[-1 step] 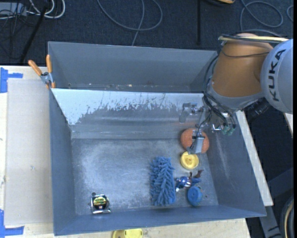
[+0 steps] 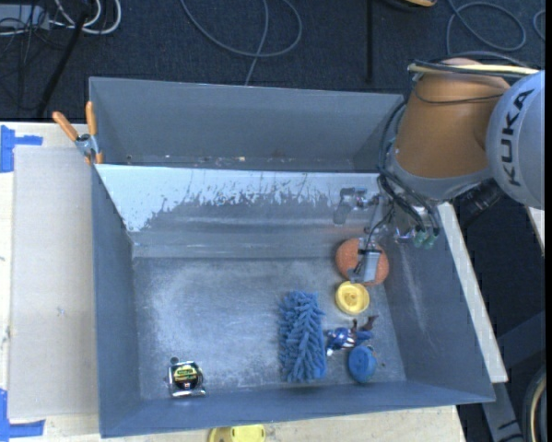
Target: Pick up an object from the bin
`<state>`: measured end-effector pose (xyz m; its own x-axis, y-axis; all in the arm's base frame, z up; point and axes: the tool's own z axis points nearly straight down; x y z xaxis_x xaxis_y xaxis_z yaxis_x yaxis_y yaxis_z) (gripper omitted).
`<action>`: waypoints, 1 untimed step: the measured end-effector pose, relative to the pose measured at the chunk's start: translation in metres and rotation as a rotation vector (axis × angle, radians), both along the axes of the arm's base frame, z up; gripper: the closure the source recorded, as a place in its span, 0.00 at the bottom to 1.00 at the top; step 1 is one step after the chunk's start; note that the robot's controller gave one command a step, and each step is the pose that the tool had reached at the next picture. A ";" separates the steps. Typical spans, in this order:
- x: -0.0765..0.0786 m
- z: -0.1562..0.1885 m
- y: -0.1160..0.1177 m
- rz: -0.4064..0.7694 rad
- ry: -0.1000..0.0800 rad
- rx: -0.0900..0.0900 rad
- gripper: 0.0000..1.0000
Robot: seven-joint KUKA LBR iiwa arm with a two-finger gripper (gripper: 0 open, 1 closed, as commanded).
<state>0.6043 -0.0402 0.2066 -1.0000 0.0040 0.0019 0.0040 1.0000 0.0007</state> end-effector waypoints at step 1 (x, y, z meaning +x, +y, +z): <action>-0.005 -0.038 0.005 -0.053 -0.007 0.000 0.00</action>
Offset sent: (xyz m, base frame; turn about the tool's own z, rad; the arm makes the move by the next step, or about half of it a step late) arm -0.0040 -0.0060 -0.0867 -0.0045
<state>0.5993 -0.0354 0.1681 -0.9984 0.0566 -0.0047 0.0566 0.9984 0.0008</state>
